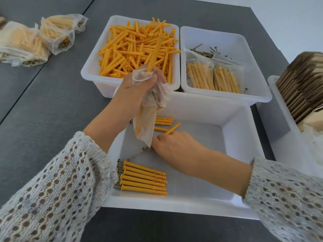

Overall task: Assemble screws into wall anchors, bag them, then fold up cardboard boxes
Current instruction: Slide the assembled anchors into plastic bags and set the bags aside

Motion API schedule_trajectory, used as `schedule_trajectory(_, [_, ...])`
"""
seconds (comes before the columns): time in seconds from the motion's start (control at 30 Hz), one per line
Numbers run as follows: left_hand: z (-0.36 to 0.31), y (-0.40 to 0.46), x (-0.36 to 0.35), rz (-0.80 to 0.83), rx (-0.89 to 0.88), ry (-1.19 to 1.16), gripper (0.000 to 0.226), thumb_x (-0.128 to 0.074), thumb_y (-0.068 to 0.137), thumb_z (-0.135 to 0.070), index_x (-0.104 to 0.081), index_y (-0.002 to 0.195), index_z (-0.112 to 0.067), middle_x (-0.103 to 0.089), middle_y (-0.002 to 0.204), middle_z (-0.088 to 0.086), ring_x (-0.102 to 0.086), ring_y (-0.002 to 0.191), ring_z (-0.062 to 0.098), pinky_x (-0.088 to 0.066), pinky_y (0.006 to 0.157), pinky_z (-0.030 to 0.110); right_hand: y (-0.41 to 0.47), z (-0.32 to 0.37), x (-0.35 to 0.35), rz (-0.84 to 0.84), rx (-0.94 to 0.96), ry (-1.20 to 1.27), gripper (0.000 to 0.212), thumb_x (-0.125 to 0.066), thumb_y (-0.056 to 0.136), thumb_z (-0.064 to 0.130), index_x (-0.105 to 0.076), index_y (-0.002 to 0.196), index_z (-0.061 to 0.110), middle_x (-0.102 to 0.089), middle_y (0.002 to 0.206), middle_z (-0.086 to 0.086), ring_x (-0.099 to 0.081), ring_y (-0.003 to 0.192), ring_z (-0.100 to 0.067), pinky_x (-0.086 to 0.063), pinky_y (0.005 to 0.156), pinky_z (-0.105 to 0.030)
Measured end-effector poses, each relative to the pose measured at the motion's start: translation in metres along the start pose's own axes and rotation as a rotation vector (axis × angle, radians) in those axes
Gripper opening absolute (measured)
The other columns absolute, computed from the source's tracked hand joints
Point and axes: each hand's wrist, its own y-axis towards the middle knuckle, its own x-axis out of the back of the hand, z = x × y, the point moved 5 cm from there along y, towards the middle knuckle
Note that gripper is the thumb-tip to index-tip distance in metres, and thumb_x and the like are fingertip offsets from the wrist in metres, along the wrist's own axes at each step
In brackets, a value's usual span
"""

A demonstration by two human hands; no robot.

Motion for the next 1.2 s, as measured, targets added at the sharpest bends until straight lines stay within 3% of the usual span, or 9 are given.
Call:
schedule_trajectory(0.1, [0.0,0.0,0.0,0.0,0.0,0.004,0.025,-0.041,0.105,-0.009,-0.059,0.087,-0.01,-0.054,0.091,0.015,-0.051,0.081,0.021,-0.043,0.069,0.027,-0.013,-0.024,0.005,0.058,-0.084,0.095,0.013,-0.049,0.092,0.018,-0.037,0.093,0.018,-0.052,0.081,0.001,-0.058,0.08,-0.03,-0.025,0.049,-0.031])
schedule_trajectory(0.23, [-0.001,0.0,0.0,0.014,0.003,-0.004,0.025,-0.041,0.105,-0.01,-0.059,0.088,-0.011,-0.055,0.088,0.012,-0.054,0.076,0.013,-0.046,0.066,0.022,-0.044,-0.066,0.014,0.154,-0.202,0.177,0.009,-0.053,0.085,0.023,-0.045,0.081,0.024,-0.04,0.066,0.01,-0.044,0.066,-0.015,-0.038,0.054,-0.03])
schedule_trajectory(0.33, [0.0,0.001,-0.002,0.022,0.007,0.002,0.026,-0.041,0.105,-0.01,-0.059,0.086,-0.012,-0.056,0.087,0.009,-0.054,0.077,0.011,-0.046,0.066,0.021,-0.061,-0.084,0.012,0.243,-0.234,0.159,0.006,-0.056,0.084,0.02,-0.053,0.08,0.023,-0.047,0.067,0.011,-0.041,0.063,-0.006,-0.033,0.051,-0.022])
schedule_trajectory(0.53, [0.001,0.001,-0.001,0.02,0.006,0.004,0.027,-0.041,0.105,-0.012,-0.06,0.086,-0.014,-0.058,0.086,0.007,-0.055,0.077,0.012,-0.047,0.067,0.022,-0.069,-0.09,0.002,0.383,-0.289,0.187,0.009,-0.056,0.086,0.021,-0.054,0.078,0.025,-0.053,0.075,0.01,-0.05,0.071,-0.008,-0.032,0.051,-0.021])
schedule_trajectory(0.67, [0.002,0.002,0.0,0.019,0.01,0.002,0.027,-0.041,0.105,-0.012,-0.06,0.086,-0.015,-0.058,0.088,0.009,-0.055,0.079,0.013,-0.047,0.069,0.026,-0.069,-0.081,0.002,0.464,-0.284,0.25,0.014,-0.052,0.088,0.021,-0.054,0.076,0.015,-0.051,0.067,0.004,-0.04,0.055,-0.012,-0.032,0.051,-0.024])
schedule_trajectory(0.8, [0.004,0.003,0.001,0.019,0.012,0.018,0.027,-0.041,0.106,-0.013,-0.06,0.087,-0.016,-0.057,0.093,0.01,-0.054,0.085,0.014,-0.045,0.075,0.031,-0.069,-0.081,0.009,0.593,-0.288,0.33,0.022,-0.044,0.091,0.018,-0.042,0.07,0.012,-0.035,0.064,-0.003,-0.027,0.057,-0.016,-0.025,0.052,-0.027])
schedule_trajectory(0.97, [0.005,0.003,0.003,0.011,0.017,0.012,0.027,-0.041,0.105,-0.014,-0.06,0.087,-0.017,-0.059,0.094,0.004,-0.055,0.087,0.011,-0.046,0.078,0.03,-0.076,-0.082,0.007,0.657,-0.33,0.273,0.035,-0.044,0.1,0.036,-0.063,0.098,0.007,-0.06,0.086,-0.005,-0.05,0.07,-0.019,-0.043,0.067,-0.032])
schedule_trajectory(1.07, [0.005,0.002,0.003,0.012,0.012,0.007,0.025,-0.042,0.104,-0.016,-0.061,0.087,-0.017,-0.059,0.092,0.003,-0.055,0.086,0.012,-0.046,0.076,0.03,-0.085,-0.062,-0.009,0.711,-0.348,0.253,0.057,-0.044,0.089,0.07,-0.054,0.084,0.015,-0.057,0.085,-0.001,-0.05,0.068,-0.018,-0.039,0.061,-0.029])
schedule_trajectory(1.2, [0.005,0.003,0.003,0.015,0.015,-0.001,0.02,-0.045,0.098,-0.022,-0.061,0.087,-0.018,-0.059,0.091,0.004,-0.054,0.087,0.014,-0.045,0.079,0.034,-0.084,-0.038,-0.023,0.633,-0.305,0.149,0.046,-0.055,0.091,0.058,-0.039,0.078,0.017,-0.042,0.081,0.003,-0.053,0.079,-0.021,-0.035,0.067,-0.03])
